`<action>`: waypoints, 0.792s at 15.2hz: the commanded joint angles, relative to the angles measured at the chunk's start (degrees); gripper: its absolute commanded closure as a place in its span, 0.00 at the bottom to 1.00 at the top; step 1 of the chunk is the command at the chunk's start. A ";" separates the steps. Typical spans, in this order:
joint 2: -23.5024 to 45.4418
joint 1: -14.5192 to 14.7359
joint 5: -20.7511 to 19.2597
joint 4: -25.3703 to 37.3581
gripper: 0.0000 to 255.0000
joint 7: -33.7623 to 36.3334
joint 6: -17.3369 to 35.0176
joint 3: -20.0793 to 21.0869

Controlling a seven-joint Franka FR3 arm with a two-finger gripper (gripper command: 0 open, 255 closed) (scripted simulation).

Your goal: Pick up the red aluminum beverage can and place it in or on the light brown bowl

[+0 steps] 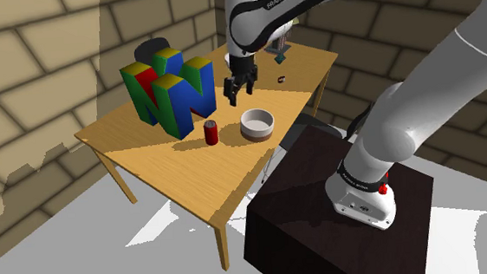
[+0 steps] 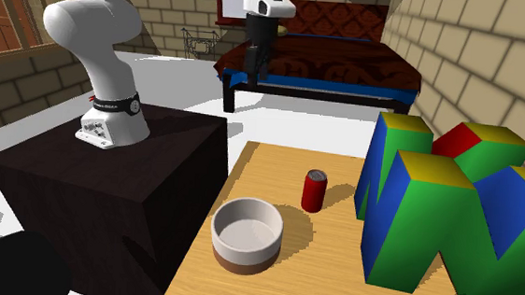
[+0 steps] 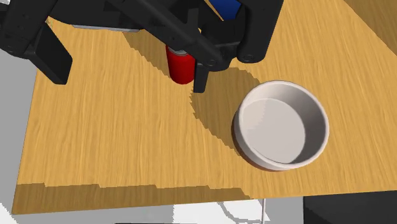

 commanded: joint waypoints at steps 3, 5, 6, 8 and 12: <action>9.24 -0.36 -0.87 3.06 0.00 0.20 6.61 0.09; 13.85 -0.49 -1.40 4.96 0.00 0.36 9.49 0.05; 16.17 -0.55 -1.68 6.03 0.00 0.46 10.82 0.00; 20.79 -0.61 -2.27 8.39 0.00 0.67 13.25 -0.13; 29.99 -0.57 -3.43 13.99 0.00 1.12 17.17 -0.58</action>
